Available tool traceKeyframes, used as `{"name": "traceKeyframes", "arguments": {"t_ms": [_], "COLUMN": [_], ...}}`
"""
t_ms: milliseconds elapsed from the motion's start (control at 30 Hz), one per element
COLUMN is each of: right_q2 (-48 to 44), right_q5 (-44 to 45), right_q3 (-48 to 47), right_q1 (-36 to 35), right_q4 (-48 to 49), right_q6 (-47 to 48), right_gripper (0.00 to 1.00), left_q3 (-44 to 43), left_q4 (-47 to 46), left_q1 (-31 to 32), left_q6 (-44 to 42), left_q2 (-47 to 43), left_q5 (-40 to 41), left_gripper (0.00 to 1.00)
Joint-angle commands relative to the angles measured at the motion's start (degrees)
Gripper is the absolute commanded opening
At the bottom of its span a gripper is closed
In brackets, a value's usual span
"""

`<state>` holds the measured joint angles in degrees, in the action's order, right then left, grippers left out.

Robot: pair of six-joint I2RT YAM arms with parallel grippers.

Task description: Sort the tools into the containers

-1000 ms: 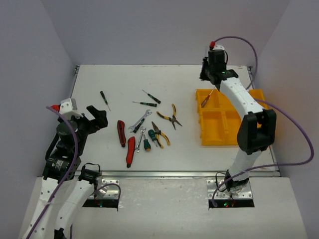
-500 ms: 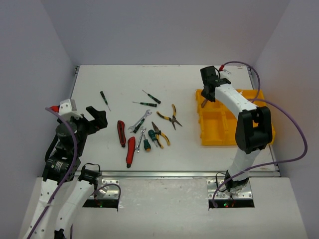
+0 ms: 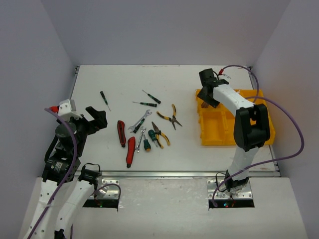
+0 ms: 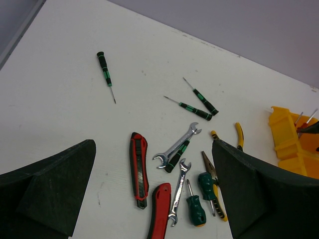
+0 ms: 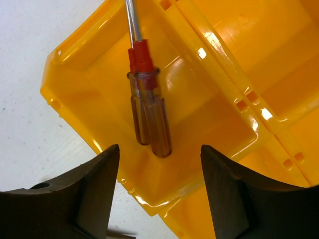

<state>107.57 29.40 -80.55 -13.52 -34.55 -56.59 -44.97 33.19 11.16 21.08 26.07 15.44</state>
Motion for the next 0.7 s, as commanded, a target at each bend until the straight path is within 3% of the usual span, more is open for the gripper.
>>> {"name": "traceKeyframes", "arguments": {"t_ms": [0, 200, 367, 533, 667], "right_q2": [-0.12, 0.27, -5.36, -8.41, -7.25], "right_q5": [0.75, -1.62, -11.83, -21.18, -32.88], "right_q3": [-2.07, -3.98, -2.02, -0.71, -1.74], "right_q1": [0.37, 0.42, -2.41, -8.67, -12.04], "right_q4": [2.35, 2.64, 8.62, 12.16, 9.18], "right_q6": [3.8, 9.41, 20.21, 37.14, 43.41], "right_gripper": [0.69, 0.84, 0.94, 0.99, 0.99], "left_q3": [0.16, 0.23, 0.15, -0.07, -0.08], "left_q4": [-2.56, -2.6, -2.6, -2.44, -2.34], "left_q1": [-0.44, -0.44, -0.44, -0.44, -0.44], "left_q6": [-0.51, -0.51, -0.51, -0.48, -0.39], "left_q2": [-0.58, -0.67, 0.2, 0.82, 0.61], "left_q5": [0.03, 0.03, 0.11, 0.33, 0.77], "left_gripper": [1.0, 1.0, 1.0, 1.0, 1.0]}}
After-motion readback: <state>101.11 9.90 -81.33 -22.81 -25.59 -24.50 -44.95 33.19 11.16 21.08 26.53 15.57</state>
